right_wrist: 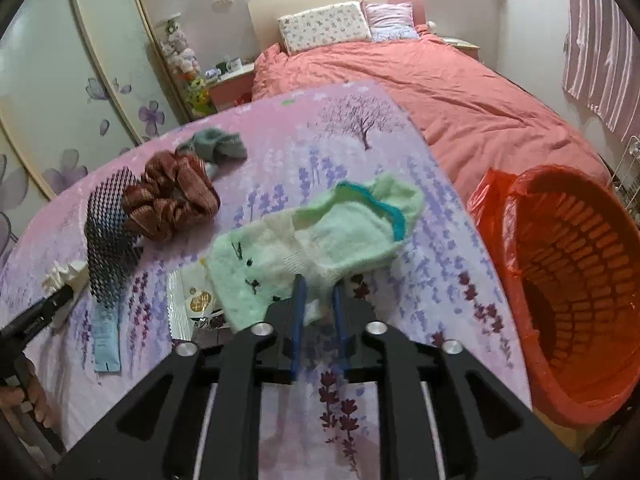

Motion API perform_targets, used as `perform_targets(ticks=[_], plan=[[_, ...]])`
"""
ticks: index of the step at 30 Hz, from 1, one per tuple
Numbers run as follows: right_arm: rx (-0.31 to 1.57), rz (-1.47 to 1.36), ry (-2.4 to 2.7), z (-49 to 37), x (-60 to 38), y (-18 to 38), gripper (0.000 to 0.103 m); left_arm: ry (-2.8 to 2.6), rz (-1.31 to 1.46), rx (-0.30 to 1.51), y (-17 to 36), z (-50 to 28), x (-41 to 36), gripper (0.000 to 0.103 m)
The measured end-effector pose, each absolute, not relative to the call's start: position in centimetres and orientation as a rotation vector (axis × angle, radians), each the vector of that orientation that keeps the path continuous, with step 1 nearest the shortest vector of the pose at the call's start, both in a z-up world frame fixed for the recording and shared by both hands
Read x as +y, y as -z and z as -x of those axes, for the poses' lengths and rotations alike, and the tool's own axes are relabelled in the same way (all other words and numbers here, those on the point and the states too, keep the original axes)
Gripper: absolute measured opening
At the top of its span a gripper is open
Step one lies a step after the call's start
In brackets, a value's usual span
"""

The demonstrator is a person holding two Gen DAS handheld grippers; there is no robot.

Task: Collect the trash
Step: 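Grasp the crumpled tissue with the left tool while the right tool grasps the mint-green cloth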

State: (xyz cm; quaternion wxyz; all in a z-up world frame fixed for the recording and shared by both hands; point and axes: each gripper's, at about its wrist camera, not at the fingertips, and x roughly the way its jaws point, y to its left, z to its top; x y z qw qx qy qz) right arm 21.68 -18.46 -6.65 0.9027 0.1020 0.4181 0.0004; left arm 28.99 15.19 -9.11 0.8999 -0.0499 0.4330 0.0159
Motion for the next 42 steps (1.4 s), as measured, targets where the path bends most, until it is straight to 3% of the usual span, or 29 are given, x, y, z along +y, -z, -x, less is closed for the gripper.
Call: perform_targets(ticks=[3, 8, 12, 22, 26, 28, 30, 35, 41, 42], plan=[[0.837, -0.212, 0.017, -21.7, -18.4, 6.0, 0.029, -0.037, 0.081, 0.894, 9.3, -29.1, 14.8, 0.042], [0.851, -0.160, 0.015, -22.9, -16.9, 6.7, 0.029, -0.027, 0.109, 0.891, 9.3, -29.1, 14.9, 0.042], [0.872, -0.123, 0.023, -23.7, -16.5, 7.7, 0.008, -0.023, 0.121, 0.890, 9.4, -28.9, 15.1, 0.042], [0.795, -0.219, 0.003, -22.9, -19.1, 4.7, 0.006, -0.025, 0.115, 0.892, 9.4, -29.0, 15.3, 0.042], [0.871, -0.171, 0.047, -23.4, -18.7, 6.5, 0.012, -0.028, 0.112, 0.893, 9.4, -29.2, 15.0, 0.042], [0.841, -0.176, 0.062, -23.0, -18.6, 6.4, 0.018, -0.028, 0.110, 0.894, 9.4, -29.2, 14.9, 0.042], [0.805, -0.160, 0.076, -22.6, -18.2, 5.8, 0.031, -0.027, 0.112, 0.893, 9.4, -29.2, 14.9, 0.042], [0.712, -0.066, 0.133, -22.8, -17.2, 4.7, 0.032, -0.023, 0.120, 0.891, 9.5, -29.2, 14.9, 0.042], [0.827, 0.027, 0.059, -24.6, -15.7, 7.8, 0.032, -0.023, 0.119, 0.891, 9.5, -29.1, 15.0, 0.042], [0.859, 0.036, 0.054, -24.9, -15.6, 8.3, 0.028, -0.023, 0.120, 0.891, 9.5, -29.1, 15.0, 0.042]])
